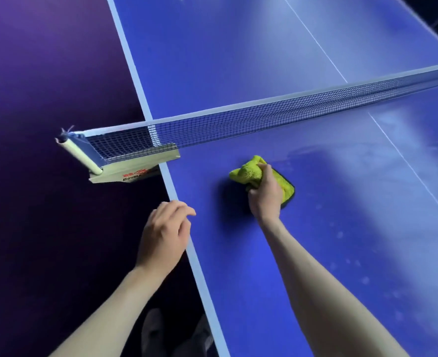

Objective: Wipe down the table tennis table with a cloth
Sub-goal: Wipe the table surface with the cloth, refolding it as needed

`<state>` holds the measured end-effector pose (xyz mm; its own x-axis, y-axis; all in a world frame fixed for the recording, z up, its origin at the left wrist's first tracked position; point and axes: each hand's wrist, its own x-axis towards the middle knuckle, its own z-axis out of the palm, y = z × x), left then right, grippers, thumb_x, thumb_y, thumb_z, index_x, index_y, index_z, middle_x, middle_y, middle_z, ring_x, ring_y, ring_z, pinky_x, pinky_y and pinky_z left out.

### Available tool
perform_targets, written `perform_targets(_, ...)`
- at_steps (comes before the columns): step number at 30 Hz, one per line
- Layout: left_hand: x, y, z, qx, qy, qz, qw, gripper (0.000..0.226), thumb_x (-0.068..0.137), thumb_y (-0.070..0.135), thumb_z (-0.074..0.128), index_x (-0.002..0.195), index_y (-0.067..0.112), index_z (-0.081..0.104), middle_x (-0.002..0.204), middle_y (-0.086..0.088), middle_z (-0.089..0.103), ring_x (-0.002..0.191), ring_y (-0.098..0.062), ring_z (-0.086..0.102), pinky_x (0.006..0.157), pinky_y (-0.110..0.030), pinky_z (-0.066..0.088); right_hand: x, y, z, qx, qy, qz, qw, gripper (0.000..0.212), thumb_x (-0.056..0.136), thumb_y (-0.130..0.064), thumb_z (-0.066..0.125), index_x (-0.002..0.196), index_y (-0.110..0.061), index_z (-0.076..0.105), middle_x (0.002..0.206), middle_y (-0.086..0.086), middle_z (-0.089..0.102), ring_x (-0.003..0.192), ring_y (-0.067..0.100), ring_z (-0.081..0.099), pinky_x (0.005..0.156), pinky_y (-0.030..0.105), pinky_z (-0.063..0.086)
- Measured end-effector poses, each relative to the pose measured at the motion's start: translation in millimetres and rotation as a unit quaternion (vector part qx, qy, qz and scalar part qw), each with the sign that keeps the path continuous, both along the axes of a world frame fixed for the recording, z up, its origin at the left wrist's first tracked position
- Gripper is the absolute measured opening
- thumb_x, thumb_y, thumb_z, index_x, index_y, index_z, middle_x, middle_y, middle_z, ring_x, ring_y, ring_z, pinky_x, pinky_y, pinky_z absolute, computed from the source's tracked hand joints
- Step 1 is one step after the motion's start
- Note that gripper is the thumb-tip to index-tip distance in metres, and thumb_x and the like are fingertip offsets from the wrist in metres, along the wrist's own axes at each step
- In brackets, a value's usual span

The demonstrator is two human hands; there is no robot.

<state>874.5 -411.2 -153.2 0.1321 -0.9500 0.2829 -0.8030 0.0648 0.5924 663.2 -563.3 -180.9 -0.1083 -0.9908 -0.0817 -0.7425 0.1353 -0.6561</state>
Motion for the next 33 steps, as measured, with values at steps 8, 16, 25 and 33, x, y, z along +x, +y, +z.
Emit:
perform_targets(8, 78.3, 19.7, 32.5, 0.003, 0.073, 0.19, 0.979, 0.024, 0.089, -0.005, 0.053, 0.086, 0.014, 0.068, 0.091, 0.002, 0.063, 0.088, -0.02, 0.053, 0.071, -0.04, 0.048, 174.8, 135.5, 22.1, 0.071, -0.141, 0.144, 0.977, 0.067, 0.072, 0.008, 0.055, 0.13, -0.024, 0.054, 0.102, 0.0, 0.072, 0.089, 0.017, 0.065, 0.072, 0.034, 0.055)
perform_targets(16, 87.3, 25.2, 31.5, 0.006, 0.103, 0.183, 0.978, 0.025, 0.093, -0.001, 0.051, 0.085, 0.016, 0.069, 0.087, 0.006, 0.062, 0.087, -0.017, 0.055, 0.069, -0.036, 0.048, 105.7, 107.2, 65.6, 0.003, -0.241, -0.05, 0.969, 0.04, 0.08, -0.004, 0.069, 0.114, -0.025, 0.066, 0.093, -0.021, 0.072, 0.088, 0.005, 0.069, 0.071, 0.02, 0.054)
perform_targets(25, 80.3, 22.7, 30.1, 0.018, 0.092, 0.141, 0.986, 0.024, 0.093, -0.001, 0.054, 0.087, 0.017, 0.068, 0.086, 0.009, 0.06, 0.085, -0.015, 0.054, 0.067, -0.035, 0.05, 82.2, 82.3, 32.8, 0.026, -0.072, -0.088, 0.993, 0.067, 0.074, 0.008, 0.05, 0.135, -0.017, 0.058, 0.103, 0.009, 0.073, 0.099, 0.032, 0.068, 0.081, 0.033, 0.049)
perform_targets(33, 75.9, 8.6, 8.3, 0.054, 0.106, 0.223, 0.967, 0.028, 0.088, -0.002, 0.051, 0.076, 0.018, 0.066, 0.082, 0.007, 0.063, 0.081, -0.02, 0.057, 0.064, -0.041, 0.049, 146.4, 87.0, 47.0, 0.098, -0.285, 0.071, 0.951, 0.028, 0.085, -0.011, 0.062, 0.104, -0.03, 0.067, 0.092, -0.011, 0.075, 0.079, 0.011, 0.069, 0.073, 0.038, 0.061)
